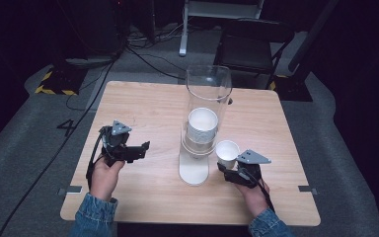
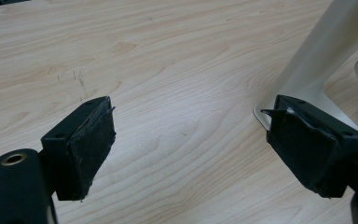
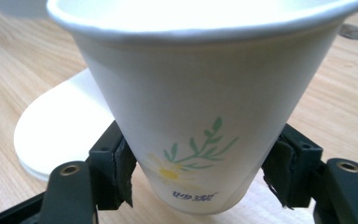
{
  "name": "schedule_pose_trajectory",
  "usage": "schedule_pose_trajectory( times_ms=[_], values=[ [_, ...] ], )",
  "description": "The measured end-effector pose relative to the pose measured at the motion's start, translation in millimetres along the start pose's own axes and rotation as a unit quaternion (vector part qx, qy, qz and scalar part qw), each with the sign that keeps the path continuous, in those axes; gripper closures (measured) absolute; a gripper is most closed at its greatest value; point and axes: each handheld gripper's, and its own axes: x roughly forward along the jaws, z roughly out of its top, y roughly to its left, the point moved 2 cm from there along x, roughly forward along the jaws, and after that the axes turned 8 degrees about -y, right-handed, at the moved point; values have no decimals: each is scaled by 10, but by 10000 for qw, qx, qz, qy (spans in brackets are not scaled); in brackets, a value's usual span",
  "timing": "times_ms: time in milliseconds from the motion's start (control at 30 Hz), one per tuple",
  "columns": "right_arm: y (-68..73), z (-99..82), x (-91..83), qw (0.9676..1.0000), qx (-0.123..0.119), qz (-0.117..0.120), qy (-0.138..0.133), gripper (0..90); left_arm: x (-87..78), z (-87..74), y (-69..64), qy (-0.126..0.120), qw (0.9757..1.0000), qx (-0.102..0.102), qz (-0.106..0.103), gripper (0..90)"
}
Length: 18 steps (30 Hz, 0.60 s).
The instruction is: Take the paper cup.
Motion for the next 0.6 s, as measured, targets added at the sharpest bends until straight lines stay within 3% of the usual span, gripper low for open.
schedule_pose_trajectory(
  times_ms=[267, 333, 600],
  values=[
    [-203, 99, -101, 9990, 382, -122, -173, 336, -24, -31, 13, 25, 10000, -18, 43, 151],
    [-341, 150, -157, 9976, 569, -259, -291, 337, -28, -43, 15, 16, 10000, -44, 61, 151],
    [-599, 217, -214, 9946, 754, -514, -489, 337, -91, -103, 46, 40, 9999, -62, 130, 152]
  ],
)
